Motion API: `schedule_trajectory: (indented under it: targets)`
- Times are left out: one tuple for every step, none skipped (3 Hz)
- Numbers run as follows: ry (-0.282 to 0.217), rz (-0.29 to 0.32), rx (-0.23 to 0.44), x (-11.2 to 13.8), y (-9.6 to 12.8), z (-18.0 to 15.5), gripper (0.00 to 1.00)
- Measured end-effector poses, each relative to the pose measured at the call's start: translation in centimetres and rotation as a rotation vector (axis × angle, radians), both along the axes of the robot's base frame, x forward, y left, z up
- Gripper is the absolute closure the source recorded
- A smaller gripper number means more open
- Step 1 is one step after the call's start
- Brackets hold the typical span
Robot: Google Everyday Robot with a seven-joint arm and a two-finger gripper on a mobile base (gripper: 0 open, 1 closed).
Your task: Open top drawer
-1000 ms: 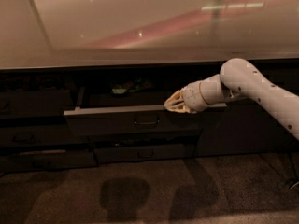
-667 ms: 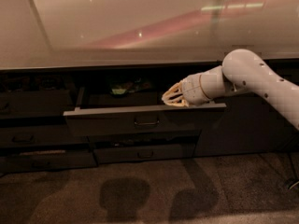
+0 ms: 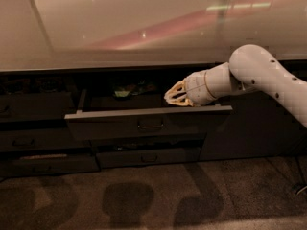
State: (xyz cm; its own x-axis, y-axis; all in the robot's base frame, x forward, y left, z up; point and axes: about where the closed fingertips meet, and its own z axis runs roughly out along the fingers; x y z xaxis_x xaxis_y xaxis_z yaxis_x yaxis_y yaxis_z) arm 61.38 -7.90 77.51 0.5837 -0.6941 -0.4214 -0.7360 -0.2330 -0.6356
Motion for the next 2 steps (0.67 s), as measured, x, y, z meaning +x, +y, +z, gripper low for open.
schedule_trajectory:
  targets:
    - [0.009, -0.011, -0.007, 0.16, 0.02, -0.41, 1.00]
    - [-0.004, -0.089, -0.097, 0.90, -0.26, -1.28, 1.00]
